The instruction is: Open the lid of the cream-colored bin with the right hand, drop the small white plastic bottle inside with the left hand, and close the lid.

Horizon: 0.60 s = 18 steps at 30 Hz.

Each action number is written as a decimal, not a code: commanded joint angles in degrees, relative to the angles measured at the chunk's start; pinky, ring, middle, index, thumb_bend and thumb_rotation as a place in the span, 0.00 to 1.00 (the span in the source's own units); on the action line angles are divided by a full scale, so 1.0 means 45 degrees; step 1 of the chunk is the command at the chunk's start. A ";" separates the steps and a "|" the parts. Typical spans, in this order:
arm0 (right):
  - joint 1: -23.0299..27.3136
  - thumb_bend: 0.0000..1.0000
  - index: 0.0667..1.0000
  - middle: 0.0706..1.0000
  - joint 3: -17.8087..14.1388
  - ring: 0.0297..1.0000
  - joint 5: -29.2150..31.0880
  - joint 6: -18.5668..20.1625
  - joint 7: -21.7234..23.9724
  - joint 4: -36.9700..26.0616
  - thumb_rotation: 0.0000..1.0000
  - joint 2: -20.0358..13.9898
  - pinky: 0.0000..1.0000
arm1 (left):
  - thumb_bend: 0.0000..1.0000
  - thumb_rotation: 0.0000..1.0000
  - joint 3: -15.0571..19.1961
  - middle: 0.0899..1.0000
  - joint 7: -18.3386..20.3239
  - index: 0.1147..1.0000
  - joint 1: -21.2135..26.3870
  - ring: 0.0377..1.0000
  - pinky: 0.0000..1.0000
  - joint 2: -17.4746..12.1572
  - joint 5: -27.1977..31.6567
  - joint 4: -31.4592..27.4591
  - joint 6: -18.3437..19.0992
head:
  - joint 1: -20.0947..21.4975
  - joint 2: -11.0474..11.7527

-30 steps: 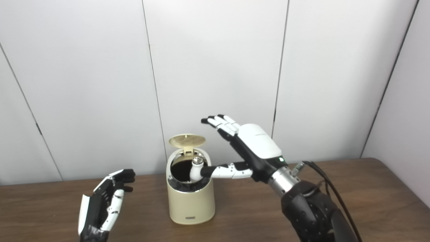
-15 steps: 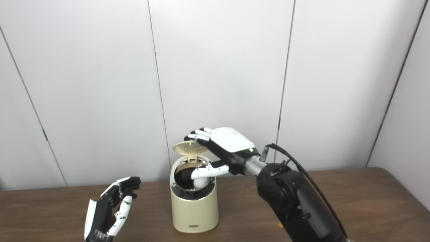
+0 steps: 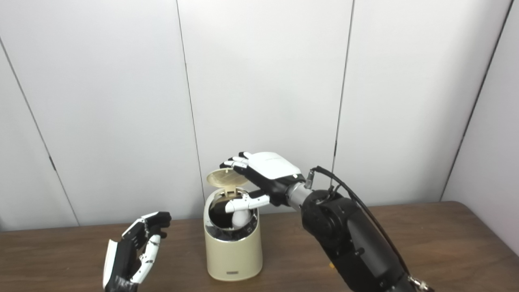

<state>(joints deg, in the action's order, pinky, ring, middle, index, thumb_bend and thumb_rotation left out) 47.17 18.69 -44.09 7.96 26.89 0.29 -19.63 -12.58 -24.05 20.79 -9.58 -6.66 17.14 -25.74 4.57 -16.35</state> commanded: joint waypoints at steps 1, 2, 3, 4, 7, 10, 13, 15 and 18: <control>0.0457 0.88 0.86 0.93 0.0030 1.00 -0.0092 0.0105 0.0066 -0.0107 1.00 -0.0118 0.96 | 0.19 0.59 0.0048 0.67 -0.0065 0.65 0.0400 0.68 0.60 -0.0107 -0.0090 -0.0513 -0.0264 | 0.0032 -0.0040; 0.0412 0.88 0.86 0.92 0.0022 1.00 -0.0103 0.0147 0.0075 -0.0185 1.00 -0.0129 0.96 | 0.19 0.59 0.0056 0.67 -0.0055 0.65 0.0401 0.68 0.60 -0.0110 -0.0074 -0.0526 -0.0264 | 0.0040 -0.0056; 0.0363 0.88 0.86 0.92 0.0017 0.99 -0.0113 0.0179 0.0080 -0.0273 1.00 -0.0147 0.96 | 0.19 0.59 0.0064 0.67 -0.0040 0.64 0.0401 0.68 0.60 -0.0114 -0.0054 -0.0540 -0.0263 | 0.0044 -0.0078; 0.0290 0.88 0.86 0.91 0.0008 0.99 -0.0113 0.0211 0.0086 -0.0409 1.00 -0.0172 0.96 | 0.18 0.59 0.0082 0.67 -0.0007 0.64 0.0400 0.68 0.60 -0.0114 -0.0018 -0.0555 -0.0262 | 0.0057 -0.0124; -0.0009 0.89 0.84 0.89 -0.0052 0.97 -0.0055 0.0236 0.0022 -0.0868 1.00 -0.0230 0.96 | 0.19 0.60 0.0072 0.67 -0.0008 0.64 0.0388 0.67 0.60 -0.0153 -0.0045 -0.0589 -0.0263 | 0.0097 -0.0228; -0.0397 0.89 0.82 0.87 -0.0144 0.97 -0.0036 0.0410 0.0058 -0.1423 1.00 -0.0260 0.96 | 0.20 0.61 0.0083 0.67 0.0017 0.65 0.0360 0.67 0.60 -0.0177 -0.0063 -0.0647 -0.0264 | 0.0097 -0.0346; -0.0734 0.87 0.81 0.86 -0.0202 0.95 -0.0037 0.0505 0.0174 -0.1931 1.00 -0.0312 0.94 | 0.21 0.63 0.0108 0.67 0.0066 0.64 0.0328 0.67 0.59 -0.0188 -0.0039 -0.0736 -0.0263 | 0.0114 -0.0445; -0.0971 0.86 0.81 0.86 -0.0264 0.94 -0.0009 0.0656 0.0313 -0.2263 1.00 -0.0312 0.93 | 0.21 0.63 0.0130 0.67 0.0105 0.64 0.0302 0.67 0.59 -0.0202 -0.0022 -0.0823 -0.0263 | 0.0149 -0.0611; -0.1320 0.87 0.80 0.85 -0.0373 0.93 0.0113 0.0818 0.0397 -0.2559 1.00 -0.0268 0.93 | 0.20 0.63 0.0157 0.67 0.0178 0.64 0.0278 0.68 0.60 -0.0208 0.0009 -0.0925 -0.0263 | 0.0152 -0.0719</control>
<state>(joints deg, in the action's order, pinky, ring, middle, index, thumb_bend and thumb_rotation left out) 39.65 18.14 -43.96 11.35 29.24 -9.07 -20.34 -12.33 -23.47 20.47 -9.89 -6.60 15.29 -25.74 5.19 -19.34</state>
